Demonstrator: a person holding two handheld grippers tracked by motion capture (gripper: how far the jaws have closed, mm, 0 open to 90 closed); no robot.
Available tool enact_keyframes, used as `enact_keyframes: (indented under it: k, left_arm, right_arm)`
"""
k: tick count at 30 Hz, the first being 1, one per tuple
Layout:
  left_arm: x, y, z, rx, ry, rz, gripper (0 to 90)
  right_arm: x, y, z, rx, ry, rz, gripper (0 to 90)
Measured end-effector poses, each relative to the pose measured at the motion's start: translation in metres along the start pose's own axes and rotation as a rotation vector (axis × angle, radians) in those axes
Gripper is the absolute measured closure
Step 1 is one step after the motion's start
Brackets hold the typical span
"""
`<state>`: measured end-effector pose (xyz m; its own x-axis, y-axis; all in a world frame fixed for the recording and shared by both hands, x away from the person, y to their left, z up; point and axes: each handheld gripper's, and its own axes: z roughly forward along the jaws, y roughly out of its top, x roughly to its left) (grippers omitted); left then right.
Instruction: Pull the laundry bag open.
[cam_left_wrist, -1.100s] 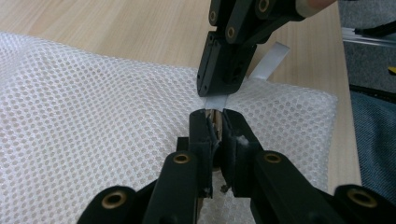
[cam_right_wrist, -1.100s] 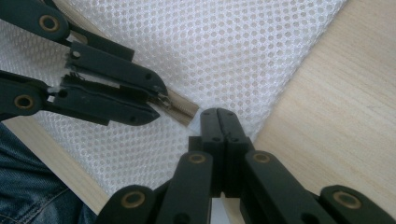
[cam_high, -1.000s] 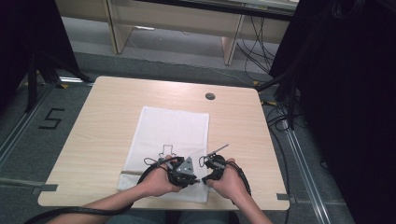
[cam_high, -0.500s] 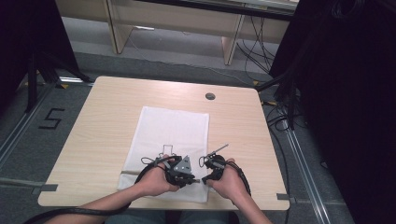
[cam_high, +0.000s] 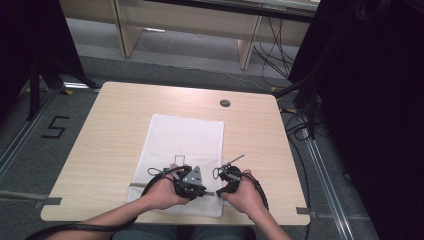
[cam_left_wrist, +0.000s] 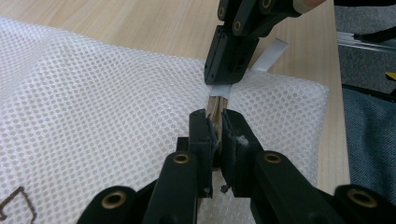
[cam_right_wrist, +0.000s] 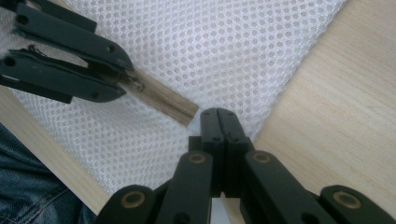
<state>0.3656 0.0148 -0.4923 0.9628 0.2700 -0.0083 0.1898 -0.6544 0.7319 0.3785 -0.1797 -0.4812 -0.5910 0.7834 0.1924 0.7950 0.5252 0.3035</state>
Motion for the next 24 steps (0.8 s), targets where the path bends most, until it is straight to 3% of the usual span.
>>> enact_keyframes:
  k: [24]
  left_arm:
    - [0.004, -0.005, -0.017, -0.003, 0.010, -0.012, 82.5]
  right_arm:
    - [0.000, 0.000, 0.000, 0.000, 0.001, 0.004, 90.0]
